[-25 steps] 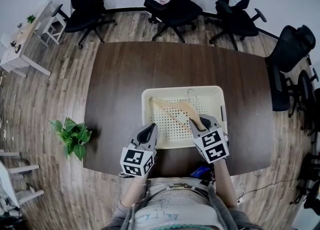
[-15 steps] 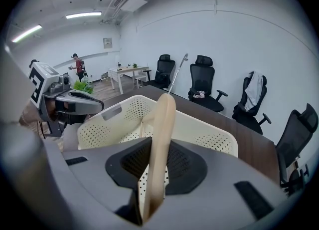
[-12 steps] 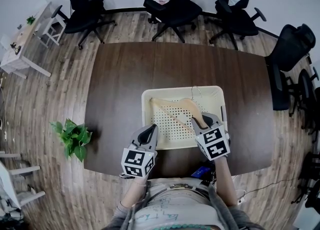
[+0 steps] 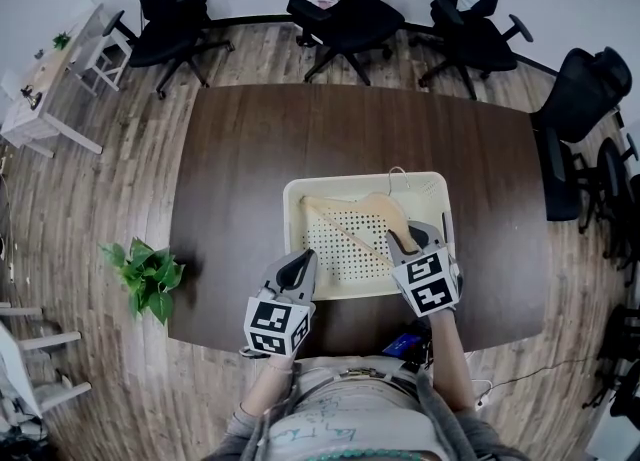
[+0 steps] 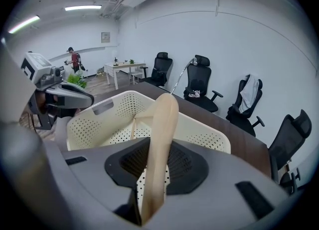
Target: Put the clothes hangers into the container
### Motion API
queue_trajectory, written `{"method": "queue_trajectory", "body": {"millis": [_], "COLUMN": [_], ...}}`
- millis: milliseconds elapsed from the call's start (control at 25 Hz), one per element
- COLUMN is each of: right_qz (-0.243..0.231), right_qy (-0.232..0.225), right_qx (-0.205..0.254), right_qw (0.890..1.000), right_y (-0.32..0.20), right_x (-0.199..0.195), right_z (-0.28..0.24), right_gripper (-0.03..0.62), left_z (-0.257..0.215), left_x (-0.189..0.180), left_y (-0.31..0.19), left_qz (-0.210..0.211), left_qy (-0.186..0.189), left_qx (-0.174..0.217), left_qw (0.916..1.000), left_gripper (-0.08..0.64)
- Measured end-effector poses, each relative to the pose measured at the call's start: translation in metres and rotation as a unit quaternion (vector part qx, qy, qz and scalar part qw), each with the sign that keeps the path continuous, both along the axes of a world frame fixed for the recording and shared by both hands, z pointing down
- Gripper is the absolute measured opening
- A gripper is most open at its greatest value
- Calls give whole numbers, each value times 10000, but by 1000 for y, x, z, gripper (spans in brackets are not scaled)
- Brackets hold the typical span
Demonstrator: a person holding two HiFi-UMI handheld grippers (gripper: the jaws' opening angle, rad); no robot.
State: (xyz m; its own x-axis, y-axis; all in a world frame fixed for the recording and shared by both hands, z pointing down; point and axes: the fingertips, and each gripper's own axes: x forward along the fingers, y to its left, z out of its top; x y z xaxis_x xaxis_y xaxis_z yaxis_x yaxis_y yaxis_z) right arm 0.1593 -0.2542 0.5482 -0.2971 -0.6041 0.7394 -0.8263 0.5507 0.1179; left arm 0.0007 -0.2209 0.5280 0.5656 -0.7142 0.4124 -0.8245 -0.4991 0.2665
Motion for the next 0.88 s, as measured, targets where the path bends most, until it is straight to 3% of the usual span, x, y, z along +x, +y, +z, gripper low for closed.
{"method": "queue_trajectory", "body": {"millis": [880], "right_qz": [150], "right_qy": [535], "right_qx": [50], "right_qw": [9984], "right_y": [-20], "right_x": [23], "right_z": [18], "right_gripper": [104], "left_z": [1], "left_x": [2], "left_y": [1], "left_qz": [81], "left_qy": [-109], "left_qx": [23], "left_qw": [9999], "left_gripper": [11]}}
